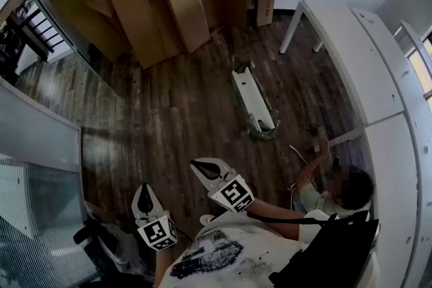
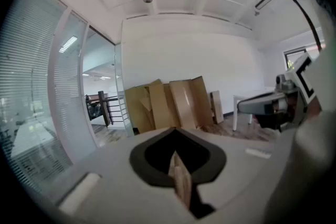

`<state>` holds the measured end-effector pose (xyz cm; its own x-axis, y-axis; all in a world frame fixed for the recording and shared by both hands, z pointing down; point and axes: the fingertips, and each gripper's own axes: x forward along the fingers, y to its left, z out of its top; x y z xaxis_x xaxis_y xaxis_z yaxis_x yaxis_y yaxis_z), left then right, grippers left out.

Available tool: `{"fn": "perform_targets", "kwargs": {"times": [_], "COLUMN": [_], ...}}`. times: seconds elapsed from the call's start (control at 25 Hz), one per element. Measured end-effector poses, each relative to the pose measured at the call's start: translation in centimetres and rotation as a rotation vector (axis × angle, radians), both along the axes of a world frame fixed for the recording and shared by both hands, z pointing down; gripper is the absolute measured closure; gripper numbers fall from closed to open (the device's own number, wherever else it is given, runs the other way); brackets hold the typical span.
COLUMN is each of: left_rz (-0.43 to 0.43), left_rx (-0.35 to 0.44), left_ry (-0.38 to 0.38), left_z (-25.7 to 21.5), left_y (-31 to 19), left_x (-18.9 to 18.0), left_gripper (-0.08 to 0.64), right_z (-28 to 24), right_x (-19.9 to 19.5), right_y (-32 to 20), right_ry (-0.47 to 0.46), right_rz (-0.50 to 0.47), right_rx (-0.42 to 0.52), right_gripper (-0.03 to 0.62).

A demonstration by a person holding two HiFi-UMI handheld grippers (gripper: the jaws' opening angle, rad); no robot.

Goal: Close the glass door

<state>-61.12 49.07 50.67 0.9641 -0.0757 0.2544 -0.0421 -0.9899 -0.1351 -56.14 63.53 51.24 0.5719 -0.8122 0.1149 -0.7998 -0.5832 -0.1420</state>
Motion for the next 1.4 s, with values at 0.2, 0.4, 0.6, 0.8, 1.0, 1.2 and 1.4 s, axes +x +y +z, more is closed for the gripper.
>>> {"fn": "perform_targets", "kwargs": {"times": [0.2,0.4,0.6,0.8,1.0,1.2,1.4], "left_rz": [-0.027,-0.098,-0.142,-0.176,-0.19,-0.201,-0.207], "left_rx": [0.003,-0.008,0.017,0.003,0.017,0.035,0.04], "left_ry": [0.021,0.063,0.071,0.041,0.041,0.056,0.055], "left_z": [-0.9,-1.4,-1.2,-0.6,-0.5,-0.8,-0.8], "left_y": [1.3,0.5,-1.4,-1.5,-0.6,-0.4,-1.4], "left_x": [2.2,3.7,3.8,4.6,5.9,7.1,8.1], "left_gripper": [0.558,0.558,0.558,0.557,0.558,0.558,0.558], "right_z": [-0.6,-0.7,-0.4,-0.1,-0.1,0.1,0.2], "right_x": [2.2,4.8,6.3,8.4,10.2,12.0,13.1], "right_y": [0.7,-0.2,-1.1,-0.8,0.3,0.6,-0.6], "right_ry": [0.016,0.045,0.055,0.043,0.045,0.039,0.035], "right_rz": [-0.032,-0.069,-0.067,-0.055,-0.067,-0.069,-0.079], "right_rx": [0.009,0.004,0.011,0.021,0.027,0.031,0.031], "right_gripper": [0.586,0.585,0.584,0.584,0.584,0.584,0.584]}}
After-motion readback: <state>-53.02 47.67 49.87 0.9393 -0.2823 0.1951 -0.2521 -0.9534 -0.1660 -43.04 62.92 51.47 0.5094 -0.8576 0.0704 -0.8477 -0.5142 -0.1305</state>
